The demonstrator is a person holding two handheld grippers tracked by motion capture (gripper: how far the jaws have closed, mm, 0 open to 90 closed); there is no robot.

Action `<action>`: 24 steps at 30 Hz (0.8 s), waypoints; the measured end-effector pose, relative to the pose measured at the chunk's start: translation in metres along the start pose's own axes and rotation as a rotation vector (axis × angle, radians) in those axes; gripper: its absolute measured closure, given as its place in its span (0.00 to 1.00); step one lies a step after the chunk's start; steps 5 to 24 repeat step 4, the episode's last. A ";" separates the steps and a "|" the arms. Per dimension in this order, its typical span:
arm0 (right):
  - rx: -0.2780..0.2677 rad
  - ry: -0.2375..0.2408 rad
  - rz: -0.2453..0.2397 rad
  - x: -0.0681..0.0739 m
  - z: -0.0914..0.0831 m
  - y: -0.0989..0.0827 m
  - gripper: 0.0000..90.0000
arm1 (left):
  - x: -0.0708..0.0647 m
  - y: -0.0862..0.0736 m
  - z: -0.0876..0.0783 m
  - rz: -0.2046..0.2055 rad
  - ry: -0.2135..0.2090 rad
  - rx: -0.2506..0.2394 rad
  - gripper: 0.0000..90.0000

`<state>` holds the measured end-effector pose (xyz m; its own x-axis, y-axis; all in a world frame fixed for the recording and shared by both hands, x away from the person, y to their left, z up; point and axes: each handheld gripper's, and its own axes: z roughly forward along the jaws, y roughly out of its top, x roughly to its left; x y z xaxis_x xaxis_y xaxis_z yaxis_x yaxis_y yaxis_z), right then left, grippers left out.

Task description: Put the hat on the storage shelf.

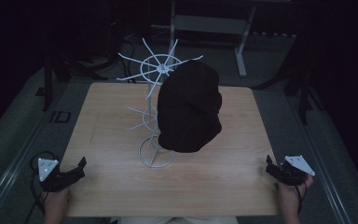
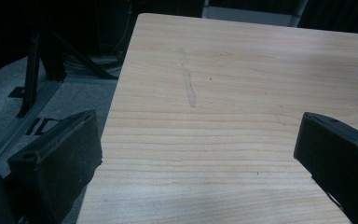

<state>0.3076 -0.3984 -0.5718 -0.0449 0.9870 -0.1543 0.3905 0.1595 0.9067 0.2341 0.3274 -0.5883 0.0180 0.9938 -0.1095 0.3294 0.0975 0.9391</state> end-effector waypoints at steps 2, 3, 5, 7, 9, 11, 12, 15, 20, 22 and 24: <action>-0.003 -0.004 0.004 0.000 0.000 0.000 0.15 | 0.000 0.000 0.000 0.001 0.000 0.000 0.02; 0.000 0.004 0.007 -0.001 0.000 0.000 0.15 | 0.000 0.000 0.000 0.001 0.000 0.000 0.02; 0.002 0.004 0.016 -0.002 0.000 0.000 0.14 | 0.000 0.000 0.000 0.001 0.000 0.000 0.02; 0.002 0.004 0.016 -0.002 0.000 0.000 0.14 | 0.000 0.000 0.000 0.001 0.000 0.000 0.02; 0.002 0.004 0.016 -0.002 0.000 0.000 0.14 | 0.000 0.000 0.000 0.001 0.000 0.000 0.02; 0.002 0.004 0.016 -0.002 0.000 0.000 0.14 | 0.000 0.000 0.000 0.001 0.000 0.000 0.02; 0.002 0.004 0.016 -0.002 0.000 0.000 0.14 | 0.000 0.000 0.000 0.001 0.000 0.000 0.02; 0.002 0.004 0.016 -0.002 0.000 0.000 0.14 | 0.000 0.000 0.000 0.001 0.000 0.000 0.02; 0.002 0.004 0.016 -0.002 0.000 0.000 0.14 | 0.000 0.000 0.000 0.001 0.000 0.000 0.02; 0.002 0.004 0.016 -0.002 0.000 0.000 0.14 | 0.000 0.000 0.000 0.001 0.000 0.000 0.02; 0.002 0.004 0.016 -0.002 0.000 0.000 0.14 | 0.000 0.000 0.000 0.001 0.000 0.000 0.02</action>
